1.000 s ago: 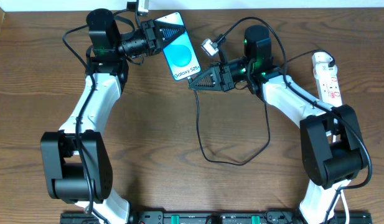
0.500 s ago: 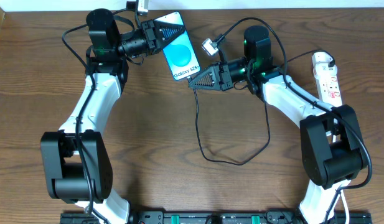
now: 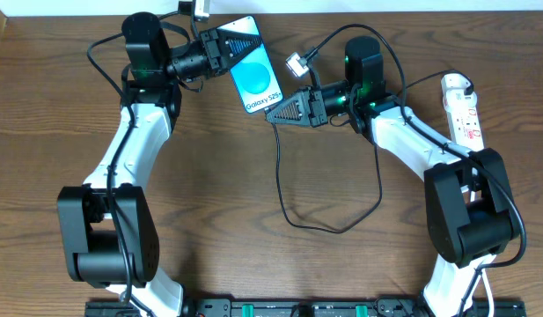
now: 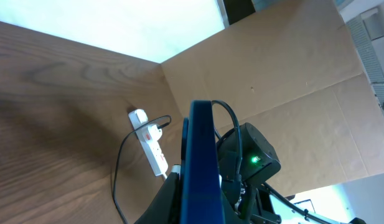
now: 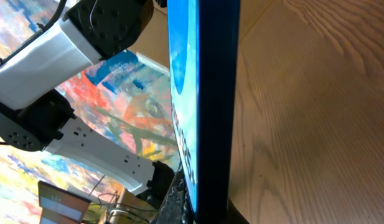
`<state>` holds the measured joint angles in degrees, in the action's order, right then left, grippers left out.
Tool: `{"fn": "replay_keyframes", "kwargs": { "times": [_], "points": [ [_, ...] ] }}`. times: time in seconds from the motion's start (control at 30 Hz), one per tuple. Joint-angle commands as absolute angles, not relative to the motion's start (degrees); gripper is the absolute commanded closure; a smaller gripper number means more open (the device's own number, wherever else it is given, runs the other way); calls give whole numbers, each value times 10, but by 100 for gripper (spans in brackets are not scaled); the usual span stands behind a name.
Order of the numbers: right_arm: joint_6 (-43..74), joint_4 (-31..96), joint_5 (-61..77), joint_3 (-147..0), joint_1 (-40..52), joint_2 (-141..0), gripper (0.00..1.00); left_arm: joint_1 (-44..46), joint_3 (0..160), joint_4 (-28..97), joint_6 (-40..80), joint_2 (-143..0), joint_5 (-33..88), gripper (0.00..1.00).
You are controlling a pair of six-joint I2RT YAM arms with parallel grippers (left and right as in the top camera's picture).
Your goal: Plug charger to phone and switch on socket
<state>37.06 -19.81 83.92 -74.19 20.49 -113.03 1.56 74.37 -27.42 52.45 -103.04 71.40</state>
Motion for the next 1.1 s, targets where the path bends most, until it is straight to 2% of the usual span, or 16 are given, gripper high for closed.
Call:
{"fn": "replay_keyframes", "kwargs": {
  "times": [0.0, 0.27, 0.73, 0.77, 0.83, 1.07],
  "points": [
    [378, -204, 757, -750, 194, -1133, 99, 26, 743, -273, 526, -1022, 774, 92],
    [410, -238, 767, -750, 194, -1133, 99, 26, 743, -273, 484, -1022, 772, 92],
    [411, -247, 760, -750, 194, -1133, 99, 26, 743, -273, 487, -1022, 756, 93],
    [411, -247, 760, -750, 194, -1133, 94, 26, 743, -273, 487, -1022, 756, 92],
    [411, -247, 760, -750, 194, -1133, 76, 26, 743, -273, 487, -1022, 756, 93],
    [411, -247, 760, -750, 194, -1133, 41, 26, 743, -273, 487, -1022, 756, 92]
  ]
}}
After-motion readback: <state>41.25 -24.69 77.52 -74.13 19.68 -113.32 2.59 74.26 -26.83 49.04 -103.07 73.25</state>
